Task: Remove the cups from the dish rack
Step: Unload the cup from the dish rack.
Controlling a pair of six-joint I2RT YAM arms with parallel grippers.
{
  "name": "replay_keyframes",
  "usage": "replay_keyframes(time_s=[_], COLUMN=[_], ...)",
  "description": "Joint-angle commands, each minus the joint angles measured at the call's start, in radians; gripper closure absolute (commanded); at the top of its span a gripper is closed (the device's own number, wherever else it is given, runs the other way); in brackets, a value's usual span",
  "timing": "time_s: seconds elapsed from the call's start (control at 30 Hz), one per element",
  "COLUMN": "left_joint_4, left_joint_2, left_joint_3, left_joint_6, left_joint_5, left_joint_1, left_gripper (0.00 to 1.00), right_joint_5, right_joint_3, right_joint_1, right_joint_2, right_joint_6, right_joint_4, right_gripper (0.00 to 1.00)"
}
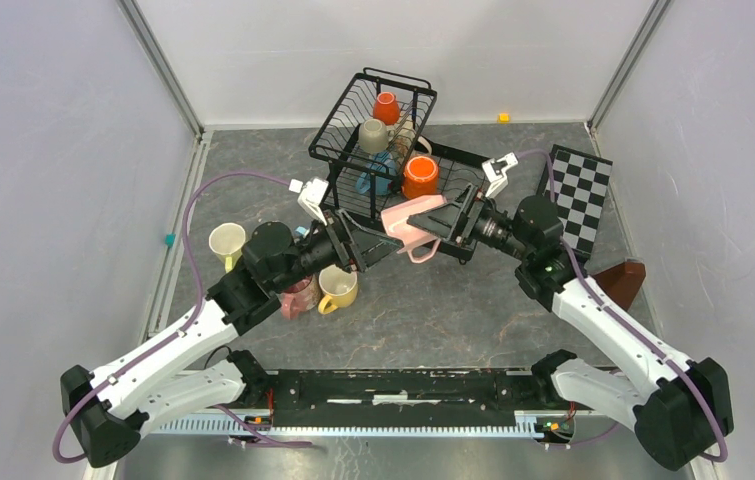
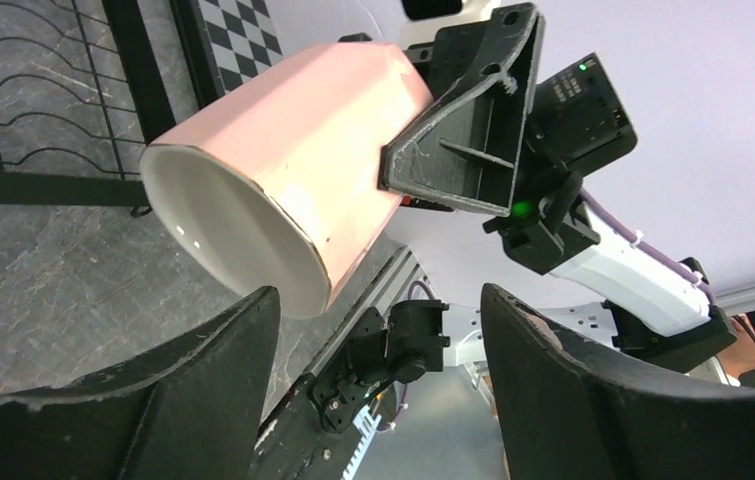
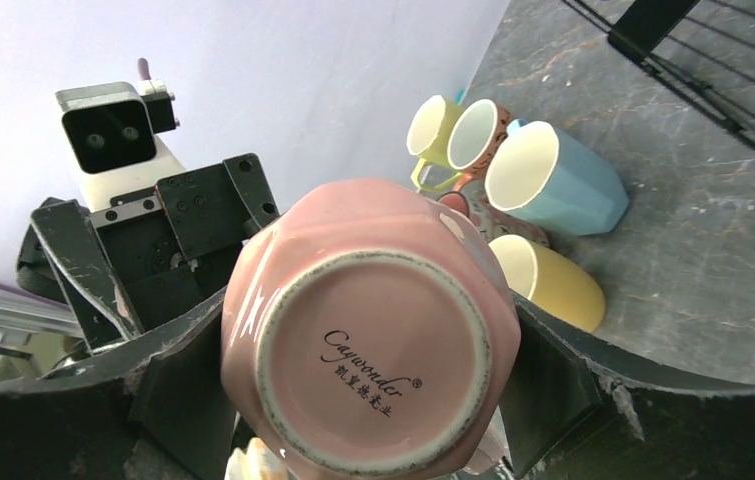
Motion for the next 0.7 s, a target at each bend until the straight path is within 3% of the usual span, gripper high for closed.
replay_keyframes(time_s=[0.0,0.43,0.67], left_joint_4=[0.093,0.229,0.262], left_joint_2=[0.002,0.071,0.105], left_joint_3=[0.000,0.005,-0.005], left_joint_6=[0.034,0.107,0.115], left_joint_5=[0.016,0.075,0.099], left_joint_1=[-0.002,-0.002,-0.004], left_gripper=[0.23,0.49,0.52], right_joint_5=[-0.009,0.052,0.107], right_joint_3=[-0.004,-0.088,-0.142], right_joint_1=[0.023,0.062,0.063], right_joint_2=[-0.008,-0.028,-0.050], right_joint_6=[0.136,0.295,0.372], right_joint_4=[0.248,0.351,0.389], right_gripper=[0.96,0.97,0.98])
